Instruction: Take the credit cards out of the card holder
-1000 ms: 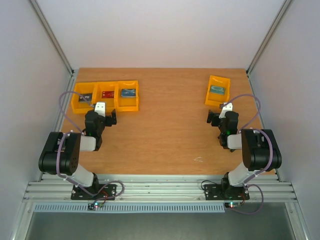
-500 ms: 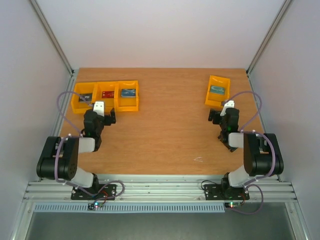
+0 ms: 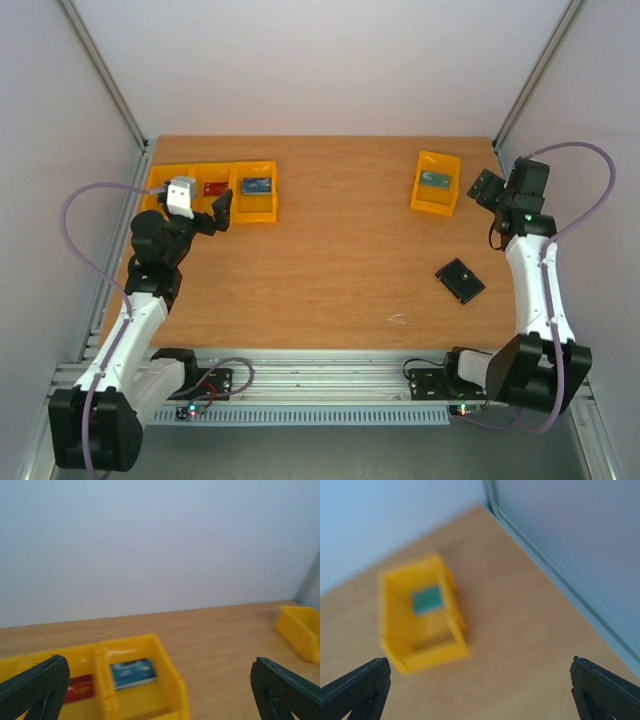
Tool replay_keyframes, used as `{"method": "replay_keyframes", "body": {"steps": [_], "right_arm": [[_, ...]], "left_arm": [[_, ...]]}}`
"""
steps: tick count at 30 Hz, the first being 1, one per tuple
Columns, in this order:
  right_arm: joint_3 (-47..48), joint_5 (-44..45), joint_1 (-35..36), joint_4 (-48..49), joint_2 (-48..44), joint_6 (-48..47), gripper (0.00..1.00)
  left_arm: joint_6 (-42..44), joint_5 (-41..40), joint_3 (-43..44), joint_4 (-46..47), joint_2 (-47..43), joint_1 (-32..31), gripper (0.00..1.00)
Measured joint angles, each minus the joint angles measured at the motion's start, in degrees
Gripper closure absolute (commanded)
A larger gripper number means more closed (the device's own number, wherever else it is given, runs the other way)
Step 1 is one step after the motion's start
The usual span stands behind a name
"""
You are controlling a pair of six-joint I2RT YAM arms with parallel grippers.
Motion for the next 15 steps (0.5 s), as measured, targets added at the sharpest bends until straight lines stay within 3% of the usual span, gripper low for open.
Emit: {"method": "replay_keyframes", "body": {"steps": [3,7,15], "right_arm": [[2.64,2.05,-2.01,-13.77,4.33,3.74,0.02],[-3.08,-0.09,-5.62,-24.72,5.86,7.69,0.02],[-13.42,-14.99,-20.46,-28.33,8.04,11.1,0.11]], "left_arm": [[-2.93,7.23,2.47,-4.7,-1.14,0.0,0.01],[-5.77,13.97,2.67,-8.5,-0.94,-0.02,0.01],[-7.67,17.31,1.49,-10.14,-0.85,0.0,0.01]]}}
